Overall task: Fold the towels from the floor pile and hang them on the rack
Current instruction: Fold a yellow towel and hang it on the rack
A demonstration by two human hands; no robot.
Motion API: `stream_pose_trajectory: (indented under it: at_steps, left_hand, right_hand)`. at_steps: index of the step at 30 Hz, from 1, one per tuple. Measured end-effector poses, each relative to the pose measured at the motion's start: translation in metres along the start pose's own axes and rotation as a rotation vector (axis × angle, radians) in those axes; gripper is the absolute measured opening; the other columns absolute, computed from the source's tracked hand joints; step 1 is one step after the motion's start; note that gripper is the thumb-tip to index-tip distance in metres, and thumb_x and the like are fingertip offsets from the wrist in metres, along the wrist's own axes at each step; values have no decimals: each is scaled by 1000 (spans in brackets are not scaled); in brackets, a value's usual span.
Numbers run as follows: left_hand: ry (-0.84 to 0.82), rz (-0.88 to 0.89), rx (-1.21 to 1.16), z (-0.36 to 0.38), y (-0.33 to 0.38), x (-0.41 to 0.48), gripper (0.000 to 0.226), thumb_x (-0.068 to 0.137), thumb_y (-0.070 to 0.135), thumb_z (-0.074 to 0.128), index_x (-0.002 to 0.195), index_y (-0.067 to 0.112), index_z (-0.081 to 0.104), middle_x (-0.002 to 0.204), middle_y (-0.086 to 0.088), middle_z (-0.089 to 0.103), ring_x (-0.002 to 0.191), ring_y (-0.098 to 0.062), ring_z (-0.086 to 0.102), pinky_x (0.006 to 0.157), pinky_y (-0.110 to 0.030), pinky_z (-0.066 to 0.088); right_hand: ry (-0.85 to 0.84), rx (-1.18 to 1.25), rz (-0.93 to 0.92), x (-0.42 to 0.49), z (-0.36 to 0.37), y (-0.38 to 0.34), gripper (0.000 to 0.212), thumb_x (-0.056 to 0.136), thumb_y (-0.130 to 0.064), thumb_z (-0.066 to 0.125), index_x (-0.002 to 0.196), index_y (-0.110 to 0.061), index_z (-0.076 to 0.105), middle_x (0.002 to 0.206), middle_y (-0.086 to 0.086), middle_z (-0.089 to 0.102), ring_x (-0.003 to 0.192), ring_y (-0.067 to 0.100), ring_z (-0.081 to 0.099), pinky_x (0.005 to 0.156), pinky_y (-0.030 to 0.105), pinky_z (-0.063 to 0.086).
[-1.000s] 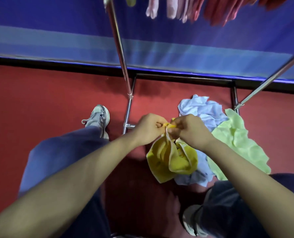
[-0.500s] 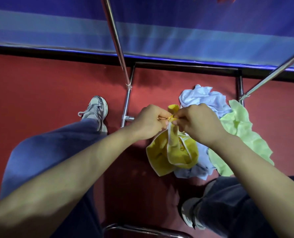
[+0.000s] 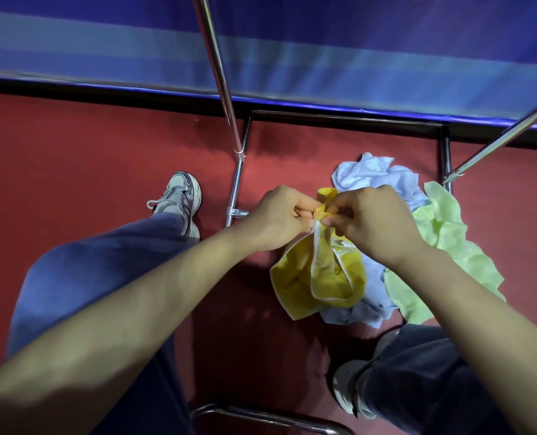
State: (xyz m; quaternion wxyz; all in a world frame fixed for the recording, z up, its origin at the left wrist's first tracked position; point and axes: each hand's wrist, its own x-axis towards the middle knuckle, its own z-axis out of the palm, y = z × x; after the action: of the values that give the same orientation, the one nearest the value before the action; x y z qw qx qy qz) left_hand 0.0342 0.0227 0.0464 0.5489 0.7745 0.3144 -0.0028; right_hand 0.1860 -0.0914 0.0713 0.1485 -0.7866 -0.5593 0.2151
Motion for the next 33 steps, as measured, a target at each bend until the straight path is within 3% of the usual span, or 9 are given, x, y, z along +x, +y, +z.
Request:
stream_pose_trajectory:
  at_steps: [4,13,19,24,28,33]
  left_hand:
    - [-17,-1,-41,1,2,-1,20,74,15,59,85,8,74,68,-4,51,69,-14,46,68,-30,43]
    - [-52,-12,-27,2,-2,1,20,75,14,59,81,-3,66,68,-7,46,69,-16,41,68,-32,39]
    - [-51,22,8,1,-3,2,18,78,14,59,80,-3,64,66,-12,44,69,-14,40,66,-36,43]
    - [-89,-6,-40,0,-1,1,27,74,25,64,89,5,73,68,-11,51,70,-16,41,67,-34,37]
    - [-72,52,1,-4,4,-3,18,84,26,75,96,13,79,76,-17,69,69,-8,52,69,-34,50]
    - [-75,78,130,-7,4,-4,13,82,20,82,93,16,80,80,-14,70,67,-7,54,74,-38,56]
  right_hand:
    - [27,9,0,-1,-1,-2,35,84,-40,73,60,-40,47,68,-8,70,76,21,66,65,40,54]
    - [47,24,-66,-2,2,2,19,85,-39,73,83,-26,60,64,-6,67,69,23,64,63,41,53]
    - [44,29,-64,-2,1,1,19,86,-40,72,83,-26,60,65,-8,68,71,21,64,64,41,53]
    - [40,27,-21,-2,0,2,30,83,-48,73,79,-30,51,67,-7,67,71,22,62,63,40,52]
    - [23,-12,-5,-2,1,5,33,82,-56,70,78,-26,56,68,-4,67,73,23,62,62,39,52]
    - [-27,-74,15,-3,1,6,43,77,-67,65,80,-24,63,65,-3,62,72,22,55,59,34,45]
